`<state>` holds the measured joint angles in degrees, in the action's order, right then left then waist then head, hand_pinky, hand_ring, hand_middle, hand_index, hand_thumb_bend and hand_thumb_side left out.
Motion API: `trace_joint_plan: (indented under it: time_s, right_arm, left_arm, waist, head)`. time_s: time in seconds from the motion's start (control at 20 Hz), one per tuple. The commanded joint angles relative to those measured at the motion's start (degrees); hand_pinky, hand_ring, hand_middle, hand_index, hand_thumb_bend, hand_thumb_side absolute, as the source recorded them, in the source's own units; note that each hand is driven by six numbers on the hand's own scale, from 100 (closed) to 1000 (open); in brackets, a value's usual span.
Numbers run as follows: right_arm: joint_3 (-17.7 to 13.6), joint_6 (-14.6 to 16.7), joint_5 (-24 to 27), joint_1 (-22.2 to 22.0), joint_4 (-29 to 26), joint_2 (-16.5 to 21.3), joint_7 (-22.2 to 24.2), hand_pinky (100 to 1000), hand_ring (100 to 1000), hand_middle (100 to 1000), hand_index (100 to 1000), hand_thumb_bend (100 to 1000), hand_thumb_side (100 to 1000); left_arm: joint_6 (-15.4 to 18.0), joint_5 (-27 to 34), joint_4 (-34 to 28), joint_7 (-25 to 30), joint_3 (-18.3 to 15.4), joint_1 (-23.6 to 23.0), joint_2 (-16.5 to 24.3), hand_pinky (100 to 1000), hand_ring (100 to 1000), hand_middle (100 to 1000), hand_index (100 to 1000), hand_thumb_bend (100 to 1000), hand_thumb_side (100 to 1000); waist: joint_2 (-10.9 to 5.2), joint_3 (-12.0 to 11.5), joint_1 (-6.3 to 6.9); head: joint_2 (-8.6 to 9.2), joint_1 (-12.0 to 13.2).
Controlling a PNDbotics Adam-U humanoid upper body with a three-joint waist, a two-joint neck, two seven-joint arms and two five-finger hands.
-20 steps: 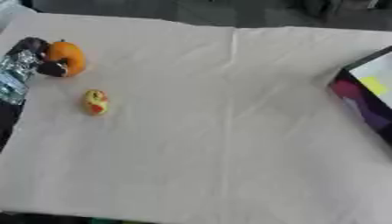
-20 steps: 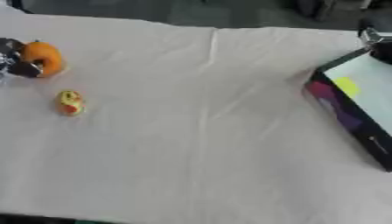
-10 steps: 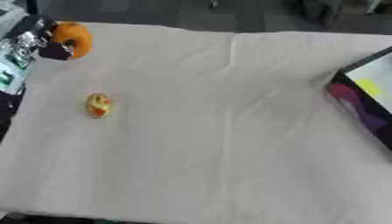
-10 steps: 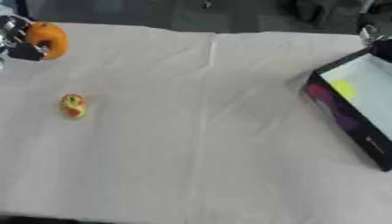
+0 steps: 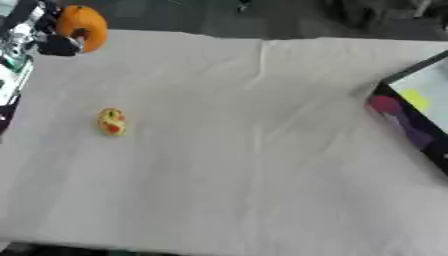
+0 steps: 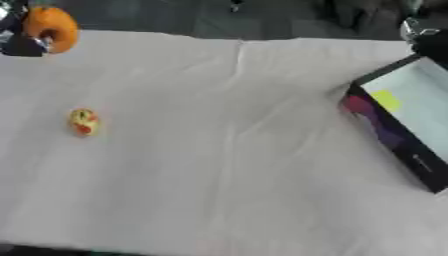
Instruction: Pick up the objects with one hand, pass them to the other hand, and then place them into the box on the other side of the table.
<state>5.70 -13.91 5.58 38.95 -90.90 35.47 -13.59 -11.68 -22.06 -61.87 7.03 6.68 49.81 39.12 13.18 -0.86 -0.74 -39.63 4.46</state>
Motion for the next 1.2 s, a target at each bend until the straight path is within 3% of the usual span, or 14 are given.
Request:
trace_joint_plan:
  time_s: [0.05, 0.3, 0.65, 0.85, 1.2]
  right_arm:
    - [0.0, 0.0, 0.2, 2.2, -1.6, 0.5, 0.6, 960, 855, 822, 839, 324, 225]
    - [0.7, -0.2, 0.2, 4.9, -2.1, -0.6, 1.7, 959, 860, 830, 847, 326, 228]
    - [4.3, -1.4, -0.8, 8.9, -6.4, -2.3, 7.8, 954, 877, 856, 867, 364, 232]
    - [6.5, -2.9, -2.6, 11.1, -9.5, -3.3, 12.0, 951, 883, 864, 873, 381, 235]
    - [10.6, -6.0, -6.5, 15.4, -12.5, -5.2, 19.4, 947, 894, 877, 880, 411, 239]
  left_arm:
    - [0.4, 2.6, -5.0, 0.0, 0.7, 0.0, 2.9, 764, 597, 565, 508, 100, 100]
    - [0.6, 6.2, -12.7, -0.1, 2.0, -2.8, 2.9, 766, 591, 560, 508, 100, 100]
    - [2.8, 7.0, -23.1, -6.1, 3.3, -6.9, 0.8, 760, 577, 552, 513, 100, 100]
    - [3.5, 6.0, -25.8, -9.5, 4.6, -8.1, -1.1, 759, 577, 553, 518, 100, 100]
    - [5.3, 3.0, -28.4, -10.7, 6.7, -9.4, -5.9, 759, 574, 550, 519, 100, 100]
  waist:
    - [-1.64, -0.1, 0.24]
    - [-2.05, -0.1, 0.31]
    - [-2.37, 0.1, 0.33]
    - [-2.43, 0.2, 0.21]
    - [-2.68, 0.4, -0.09]
  head:
    - [0.88, -0.9]
    - [1.81, -2.2]
    - [1.17, -2.8]
    - [0.55, -2.8]
    - [-0.59, -2.5]
